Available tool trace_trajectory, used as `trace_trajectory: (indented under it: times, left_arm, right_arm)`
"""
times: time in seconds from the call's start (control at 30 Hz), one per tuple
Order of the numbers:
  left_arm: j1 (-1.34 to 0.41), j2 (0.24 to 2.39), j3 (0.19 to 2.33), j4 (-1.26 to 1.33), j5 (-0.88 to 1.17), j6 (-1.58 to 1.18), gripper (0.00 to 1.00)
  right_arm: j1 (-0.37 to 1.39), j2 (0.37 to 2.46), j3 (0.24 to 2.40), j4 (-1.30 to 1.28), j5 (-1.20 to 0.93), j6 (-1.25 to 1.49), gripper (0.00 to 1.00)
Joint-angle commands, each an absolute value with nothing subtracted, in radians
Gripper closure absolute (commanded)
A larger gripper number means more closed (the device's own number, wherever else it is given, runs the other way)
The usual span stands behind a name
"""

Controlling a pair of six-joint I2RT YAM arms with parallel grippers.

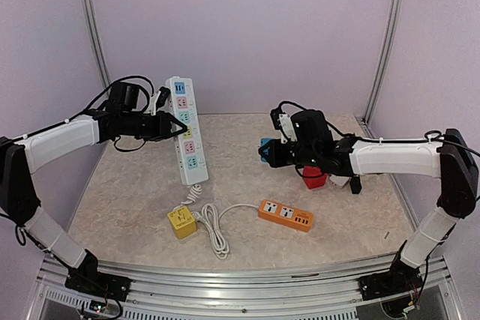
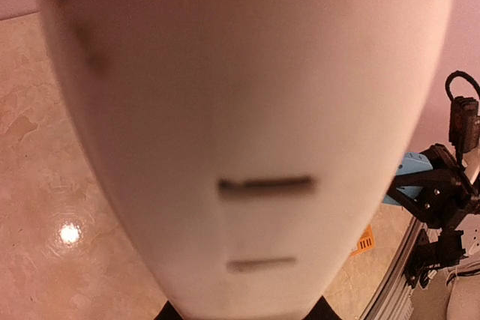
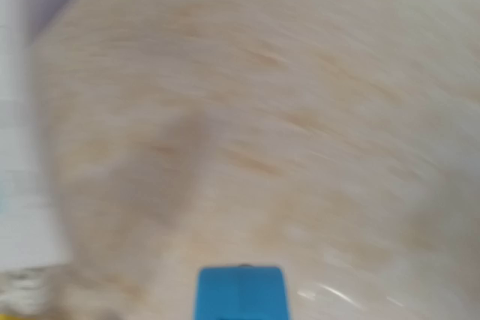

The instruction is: Pull the plug off the socket

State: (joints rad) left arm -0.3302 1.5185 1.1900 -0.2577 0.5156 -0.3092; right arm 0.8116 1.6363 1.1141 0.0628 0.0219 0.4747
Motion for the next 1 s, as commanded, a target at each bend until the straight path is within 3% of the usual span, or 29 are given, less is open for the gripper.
trace_trajectory:
  times: [0.0,0.63,0.87,0.97]
  left_arm:
    - [-0.313,1.471,1.232,-0.213,0.526,-0.282,1.0]
    - [-0.31,1.488,1.229,-0.202,0.55,-0.298,1.0]
    - [-0.309,1.488,1.228,-0.201,0.554,-0.299,1.0]
    - [-0.309,1.49,1.229,-0.202,0.559,-0.299,1.0]
  right_arm:
    - [0.729,1.598,1.003,0.133,-0.036,0.562,1.0]
    - [0.641,1.752,0.922,0.184,-0.072,0.632,1.0]
    - [0.641,1.803,0.939,0.133,-0.039,0.645,0.92]
    - [0.641,1.812,0.939,0.128,-0.032,0.649,0.84]
